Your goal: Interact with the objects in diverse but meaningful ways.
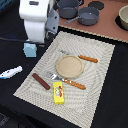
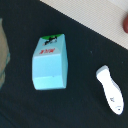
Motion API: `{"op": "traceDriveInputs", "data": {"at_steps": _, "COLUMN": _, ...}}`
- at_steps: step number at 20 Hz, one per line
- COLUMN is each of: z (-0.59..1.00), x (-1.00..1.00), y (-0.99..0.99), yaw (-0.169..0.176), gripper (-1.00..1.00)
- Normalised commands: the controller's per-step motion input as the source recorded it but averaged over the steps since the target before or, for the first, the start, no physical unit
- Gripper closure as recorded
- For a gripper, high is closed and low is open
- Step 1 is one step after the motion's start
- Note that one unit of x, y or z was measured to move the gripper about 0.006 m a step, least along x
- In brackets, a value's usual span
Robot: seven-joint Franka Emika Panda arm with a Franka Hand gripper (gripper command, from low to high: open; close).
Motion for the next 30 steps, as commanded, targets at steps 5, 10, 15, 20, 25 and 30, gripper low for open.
{"op": "traceDriveInputs", "data": {"at_steps": 5, "z": -0.29, "x": -0.76, "y": 0.42, "yaw": 0.016, "gripper": -1.0}}
{"op": "traceDriveInputs", "data": {"at_steps": 10, "z": -0.38, "x": -0.78, "y": 0.33, "yaw": 0.024, "gripper": -1.0}}
{"op": "traceDriveInputs", "data": {"at_steps": 15, "z": -0.43, "x": -0.82, "y": 0.23, "yaw": 0.026, "gripper": -1.0}}
{"op": "traceDriveInputs", "data": {"at_steps": 20, "z": -0.36, "x": -0.75, "y": -0.01, "yaw": 0.038, "gripper": -1.0}}
{"op": "traceDriveInputs", "data": {"at_steps": 25, "z": -0.13, "x": -0.55, "y": -0.25, "yaw": 0.028, "gripper": -1.0}}
{"op": "traceDriveInputs", "data": {"at_steps": 30, "z": 0.0, "x": -0.36, "y": -0.36, "yaw": 0.028, "gripper": -1.0}}
